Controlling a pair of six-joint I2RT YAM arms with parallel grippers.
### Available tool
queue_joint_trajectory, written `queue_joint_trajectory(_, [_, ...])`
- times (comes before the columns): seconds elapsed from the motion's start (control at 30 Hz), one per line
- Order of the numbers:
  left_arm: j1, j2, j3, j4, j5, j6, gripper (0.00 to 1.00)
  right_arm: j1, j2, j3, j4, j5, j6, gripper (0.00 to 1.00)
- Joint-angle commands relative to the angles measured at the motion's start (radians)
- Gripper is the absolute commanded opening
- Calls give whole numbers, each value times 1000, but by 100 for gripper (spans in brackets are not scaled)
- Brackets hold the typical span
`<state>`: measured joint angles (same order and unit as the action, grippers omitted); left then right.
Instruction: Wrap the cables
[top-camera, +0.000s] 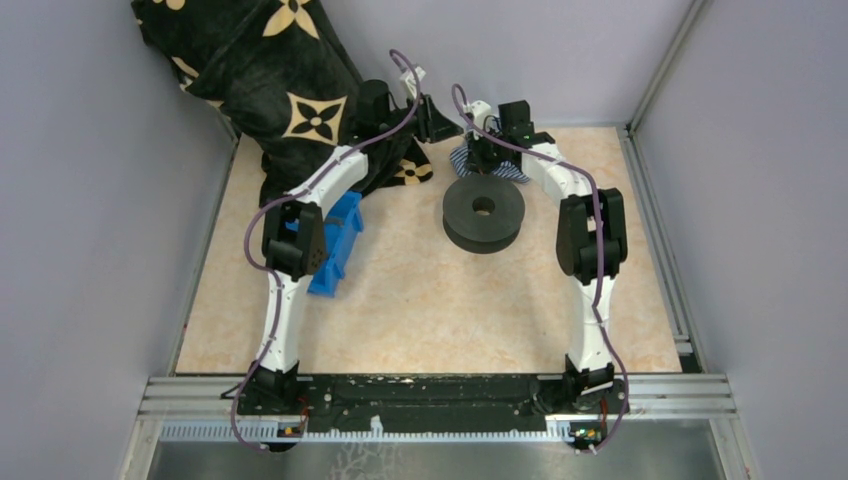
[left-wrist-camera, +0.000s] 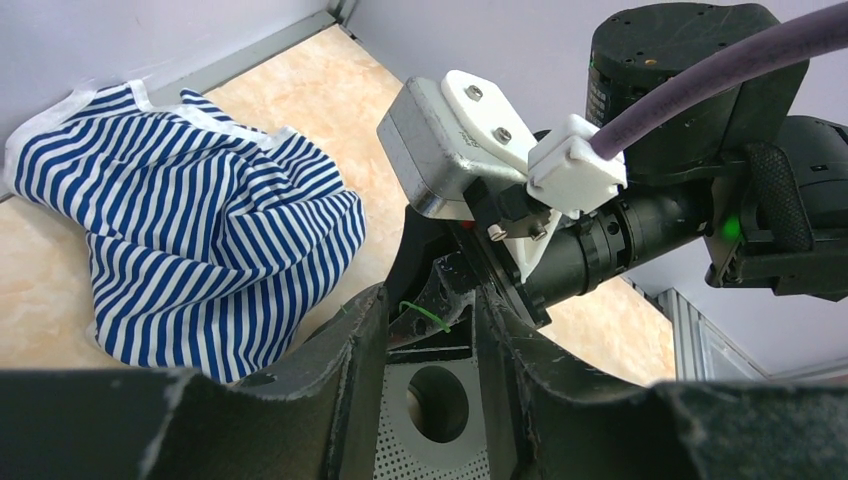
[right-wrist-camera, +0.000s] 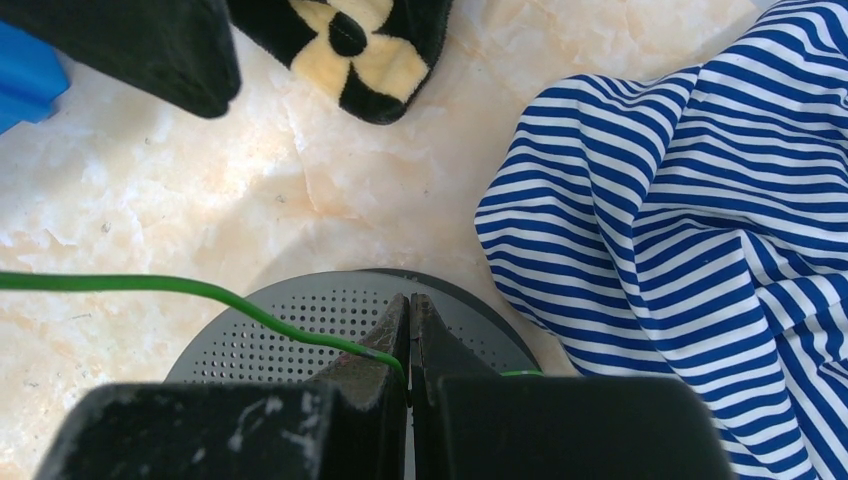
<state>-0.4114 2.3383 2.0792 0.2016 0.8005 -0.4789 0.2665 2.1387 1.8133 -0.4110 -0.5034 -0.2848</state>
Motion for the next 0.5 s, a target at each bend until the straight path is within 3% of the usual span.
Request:
queue_joint_trajectory(0.0, [-14, 18, 38, -1, -17, 7, 44, 16, 9, 24, 19, -20, -1, 0])
queue_joint_trajectory(0.47, [-30, 16, 37, -79, -70, 62, 42, 16, 8, 24, 12, -18, -3, 0])
